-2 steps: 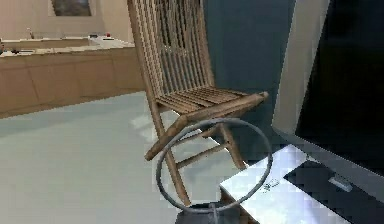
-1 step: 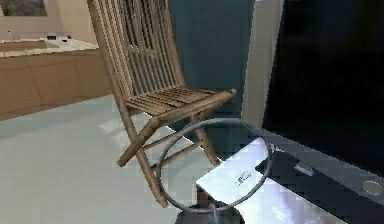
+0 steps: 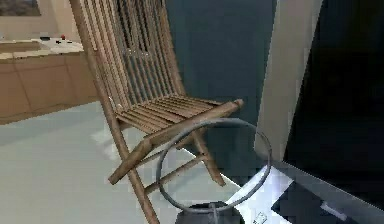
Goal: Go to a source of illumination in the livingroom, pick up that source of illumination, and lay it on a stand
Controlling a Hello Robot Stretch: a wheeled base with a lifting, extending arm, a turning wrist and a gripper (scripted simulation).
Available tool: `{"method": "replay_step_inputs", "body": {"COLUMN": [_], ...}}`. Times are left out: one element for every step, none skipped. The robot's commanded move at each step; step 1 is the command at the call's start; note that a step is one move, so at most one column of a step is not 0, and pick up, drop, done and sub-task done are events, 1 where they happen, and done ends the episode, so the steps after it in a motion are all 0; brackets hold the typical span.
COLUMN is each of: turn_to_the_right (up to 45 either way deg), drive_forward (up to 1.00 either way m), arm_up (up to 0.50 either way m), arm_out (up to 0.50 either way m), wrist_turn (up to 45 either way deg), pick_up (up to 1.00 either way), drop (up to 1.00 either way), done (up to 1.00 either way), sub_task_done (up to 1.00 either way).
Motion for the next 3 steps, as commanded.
{"method": "replay_step_inputs", "body": {"turn_to_the_right": [45.0, 45.0, 15.0], "drive_forward": [0.0, 0.0, 0.0], "arm_up": [0.0, 0.0, 0.0], "arm_out": [0.0, 0.0, 0.0], "wrist_turn": [0.0, 0.0, 0.0], "pick_up": [0.0, 0.0, 0.0], "drop": [0.0, 0.0, 0.0], "done": [0.0, 0.0, 0.0], "sub_task_done": [0.0, 0.0, 0.0]}}
